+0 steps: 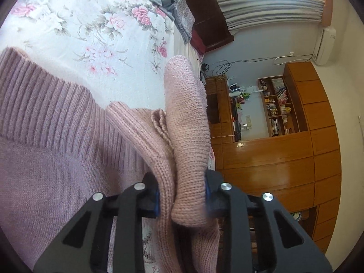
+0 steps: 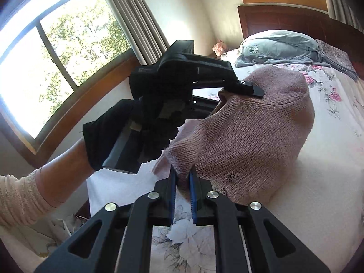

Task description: Fold small clothes

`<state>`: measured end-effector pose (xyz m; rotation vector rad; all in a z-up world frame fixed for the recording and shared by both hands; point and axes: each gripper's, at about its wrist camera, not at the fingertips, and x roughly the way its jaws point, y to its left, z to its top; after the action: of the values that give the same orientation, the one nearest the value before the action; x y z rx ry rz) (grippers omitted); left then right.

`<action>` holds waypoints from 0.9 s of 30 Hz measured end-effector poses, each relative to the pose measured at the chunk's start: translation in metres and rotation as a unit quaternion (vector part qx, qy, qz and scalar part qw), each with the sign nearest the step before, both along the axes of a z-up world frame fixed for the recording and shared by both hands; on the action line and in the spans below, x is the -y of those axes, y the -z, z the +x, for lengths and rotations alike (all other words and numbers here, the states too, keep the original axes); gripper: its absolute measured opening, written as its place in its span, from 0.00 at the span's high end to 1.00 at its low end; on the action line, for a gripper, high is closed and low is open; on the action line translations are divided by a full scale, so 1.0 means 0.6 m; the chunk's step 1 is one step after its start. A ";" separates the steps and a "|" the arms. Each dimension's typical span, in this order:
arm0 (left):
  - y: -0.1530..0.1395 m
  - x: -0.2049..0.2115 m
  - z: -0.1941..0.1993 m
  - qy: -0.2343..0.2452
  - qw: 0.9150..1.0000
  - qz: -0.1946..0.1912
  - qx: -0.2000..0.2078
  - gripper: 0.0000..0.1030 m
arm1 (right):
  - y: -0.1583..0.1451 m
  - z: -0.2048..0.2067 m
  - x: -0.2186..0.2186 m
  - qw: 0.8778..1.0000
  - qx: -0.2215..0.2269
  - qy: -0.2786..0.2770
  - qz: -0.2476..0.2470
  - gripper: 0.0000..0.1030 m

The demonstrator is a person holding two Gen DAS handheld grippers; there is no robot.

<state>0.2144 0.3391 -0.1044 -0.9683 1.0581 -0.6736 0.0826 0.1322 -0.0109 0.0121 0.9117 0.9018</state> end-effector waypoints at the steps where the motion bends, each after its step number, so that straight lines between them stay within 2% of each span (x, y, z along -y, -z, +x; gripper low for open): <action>1: -0.014 -0.017 -0.007 -0.004 1.000 0.003 0.013 0.75 | -0.003 0.002 -0.013 1.000 0.001 -0.010 0.005 0.90; 4: -0.039 -0.077 -0.028 -0.024 0.999 0.021 0.043 0.75 | -0.009 -0.002 -0.061 0.999 0.009 -0.041 0.012 0.90; 7: -0.034 -0.134 -0.041 -0.043 0.997 0.047 0.047 0.75 | 0.002 -0.003 -0.115 0.998 0.006 -0.065 0.003 0.90; 11: 0.015 -0.190 -0.054 -0.065 0.995 0.067 0.019 0.75 | 0.048 -0.006 -0.187 0.995 -0.004 -0.089 -0.042 0.90; 14: 0.064 -0.220 -0.060 -0.083 0.994 0.068 -0.006 0.75 | 0.089 -0.012 -0.227 0.992 -0.013 -0.098 -0.075 0.90; 17: 0.099 -0.231 -0.055 -0.077 0.994 0.071 -0.014 0.75 | 0.128 -0.013 -0.252 0.990 -0.024 -0.096 -0.098 0.90; 20: 0.120 -0.229 -0.047 -0.068 0.993 0.094 -0.011 0.74 | 0.161 -0.006 -0.267 0.988 -0.037 -0.087 -0.122 0.89; 24: 0.133 -0.242 -0.055 -0.082 0.993 0.085 -0.012 0.67 | 0.188 -0.003 -0.254 0.986 -0.063 -0.083 -0.127 0.74; 25: 0.131 -0.246 -0.060 -0.085 0.993 0.086 -0.012 0.66 | 0.186 -0.005 -0.247 0.986 -0.073 -0.087 -0.119 0.66; 27: 0.118 -0.253 -0.076 -0.089 0.991 0.100 -0.006 0.64 | 0.169 -0.015 -0.229 0.987 -0.084 -0.095 -0.095 0.64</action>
<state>0.1687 0.4911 -0.1754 -0.8807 1.0147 -0.4074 0.0736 0.2697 -0.1122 -0.1677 1.1679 0.9979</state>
